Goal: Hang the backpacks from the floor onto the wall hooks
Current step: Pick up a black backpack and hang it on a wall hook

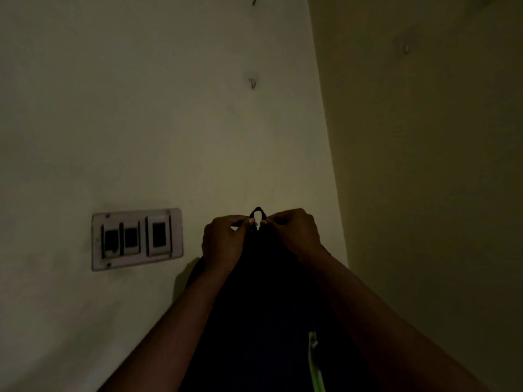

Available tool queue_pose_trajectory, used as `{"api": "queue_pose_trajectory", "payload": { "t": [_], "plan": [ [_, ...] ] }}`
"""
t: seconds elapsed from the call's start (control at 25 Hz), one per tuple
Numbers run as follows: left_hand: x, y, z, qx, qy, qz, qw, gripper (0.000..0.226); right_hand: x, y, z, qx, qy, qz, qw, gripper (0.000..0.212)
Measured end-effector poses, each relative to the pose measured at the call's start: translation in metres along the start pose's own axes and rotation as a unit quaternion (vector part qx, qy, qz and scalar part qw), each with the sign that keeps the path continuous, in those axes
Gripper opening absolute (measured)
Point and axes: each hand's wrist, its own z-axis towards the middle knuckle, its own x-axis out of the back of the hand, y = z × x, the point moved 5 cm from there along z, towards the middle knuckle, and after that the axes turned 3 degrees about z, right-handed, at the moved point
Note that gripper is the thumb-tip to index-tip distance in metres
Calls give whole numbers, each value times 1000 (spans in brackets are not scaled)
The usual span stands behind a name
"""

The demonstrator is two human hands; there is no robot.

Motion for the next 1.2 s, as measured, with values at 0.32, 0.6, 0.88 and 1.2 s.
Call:
{"api": "queue_pose_trajectory", "payload": {
  "t": [0.32, 0.6, 0.88, 1.2],
  "plan": [
    [-27, 41, 135, -32, 57, 34, 997, 25, 11, -46, 141, 83, 77, -31, 993, 28],
    [-33, 81, 232, -118, 76, 84, 986, 24, 24, -78, 225, 114, 147, 17, 982, 29],
    [-35, 119, 315, -176, 115, 99, 973, 24, 39, -113, 305, 126, 192, 87, 969, 29],
    [-34, 149, 356, -177, 103, 144, 968, 32, 48, -130, 348, 110, 218, 140, 959, 33]
  ]
}}
